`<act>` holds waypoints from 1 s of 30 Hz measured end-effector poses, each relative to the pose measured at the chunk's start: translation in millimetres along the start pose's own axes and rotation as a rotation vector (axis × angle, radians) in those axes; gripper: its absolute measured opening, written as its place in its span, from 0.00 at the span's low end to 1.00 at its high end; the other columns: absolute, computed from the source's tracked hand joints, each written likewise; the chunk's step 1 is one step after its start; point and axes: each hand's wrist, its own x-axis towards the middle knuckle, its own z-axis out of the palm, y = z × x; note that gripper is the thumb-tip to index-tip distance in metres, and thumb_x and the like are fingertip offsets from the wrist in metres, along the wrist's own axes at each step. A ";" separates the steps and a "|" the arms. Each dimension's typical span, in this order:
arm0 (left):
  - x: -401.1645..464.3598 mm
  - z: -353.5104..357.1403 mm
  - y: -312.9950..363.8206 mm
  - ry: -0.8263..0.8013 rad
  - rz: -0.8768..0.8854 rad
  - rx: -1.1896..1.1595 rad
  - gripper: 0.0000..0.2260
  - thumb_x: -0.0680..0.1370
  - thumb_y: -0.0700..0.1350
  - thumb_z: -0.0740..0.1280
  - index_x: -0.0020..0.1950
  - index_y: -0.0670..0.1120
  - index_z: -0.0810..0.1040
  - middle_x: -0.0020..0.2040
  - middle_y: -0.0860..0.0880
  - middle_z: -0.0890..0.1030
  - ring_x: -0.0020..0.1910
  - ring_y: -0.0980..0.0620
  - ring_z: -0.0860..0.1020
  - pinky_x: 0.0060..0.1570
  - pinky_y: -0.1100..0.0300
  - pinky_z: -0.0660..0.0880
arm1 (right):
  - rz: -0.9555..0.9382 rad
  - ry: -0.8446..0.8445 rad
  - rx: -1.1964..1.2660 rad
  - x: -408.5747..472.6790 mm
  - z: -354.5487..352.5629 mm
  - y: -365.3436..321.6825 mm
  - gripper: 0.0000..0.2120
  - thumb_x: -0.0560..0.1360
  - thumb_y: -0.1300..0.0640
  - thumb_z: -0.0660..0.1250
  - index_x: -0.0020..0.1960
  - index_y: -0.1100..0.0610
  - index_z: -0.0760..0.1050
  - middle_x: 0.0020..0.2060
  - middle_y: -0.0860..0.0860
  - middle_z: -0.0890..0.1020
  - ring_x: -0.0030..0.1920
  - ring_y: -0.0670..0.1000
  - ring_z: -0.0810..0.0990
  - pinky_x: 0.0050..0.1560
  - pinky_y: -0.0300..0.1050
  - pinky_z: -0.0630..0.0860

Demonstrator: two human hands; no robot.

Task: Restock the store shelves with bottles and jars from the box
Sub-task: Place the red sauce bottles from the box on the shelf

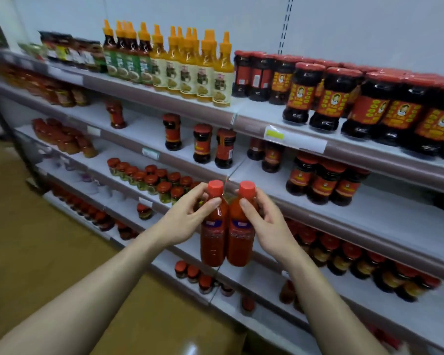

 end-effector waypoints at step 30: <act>35.4 -236.1 -200.6 -0.025 -0.321 -0.091 0.11 0.84 0.50 0.65 0.66 0.58 0.77 0.60 0.54 0.83 0.61 0.56 0.82 0.60 0.57 0.80 | 0.288 0.077 0.119 174.3 253.7 148.7 0.24 0.80 0.39 0.69 0.73 0.44 0.74 0.69 0.52 0.78 0.70 0.48 0.78 0.71 0.57 0.76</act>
